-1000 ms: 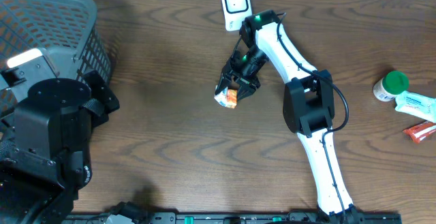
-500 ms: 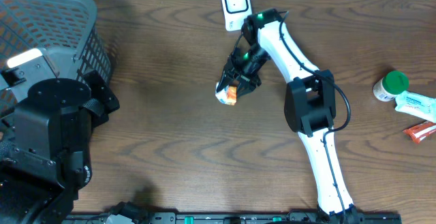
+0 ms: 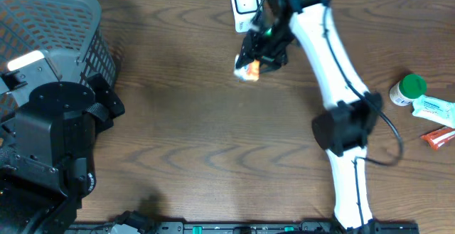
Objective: Scan the item barcode
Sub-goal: 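Hold the Kleenex box up in front of the white scanner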
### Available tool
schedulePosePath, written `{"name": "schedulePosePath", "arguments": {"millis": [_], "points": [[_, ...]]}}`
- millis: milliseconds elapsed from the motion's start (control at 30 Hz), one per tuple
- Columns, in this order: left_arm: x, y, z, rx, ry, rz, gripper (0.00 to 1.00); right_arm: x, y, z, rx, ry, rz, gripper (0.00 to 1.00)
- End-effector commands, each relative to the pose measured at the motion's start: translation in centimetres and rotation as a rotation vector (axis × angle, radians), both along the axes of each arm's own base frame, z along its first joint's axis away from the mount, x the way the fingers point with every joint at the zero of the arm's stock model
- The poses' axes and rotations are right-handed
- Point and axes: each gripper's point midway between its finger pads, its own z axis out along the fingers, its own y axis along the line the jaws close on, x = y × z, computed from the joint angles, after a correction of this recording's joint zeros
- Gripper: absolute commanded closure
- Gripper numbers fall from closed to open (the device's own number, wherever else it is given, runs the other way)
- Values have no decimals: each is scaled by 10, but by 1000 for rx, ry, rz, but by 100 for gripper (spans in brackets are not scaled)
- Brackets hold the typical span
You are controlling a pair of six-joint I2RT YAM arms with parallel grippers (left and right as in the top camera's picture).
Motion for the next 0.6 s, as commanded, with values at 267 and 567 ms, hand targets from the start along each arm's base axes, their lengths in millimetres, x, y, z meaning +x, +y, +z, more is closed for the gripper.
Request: {"name": "schedulePosePath", "arguments": {"millis": [267,567], "points": [[-1,3,-1,4,0,21,2,25,-23,49,-348,-425,-64,50],[-1,3,-1,4,1,21,2,85,-21,48,-459,-671,-164,52]]}}
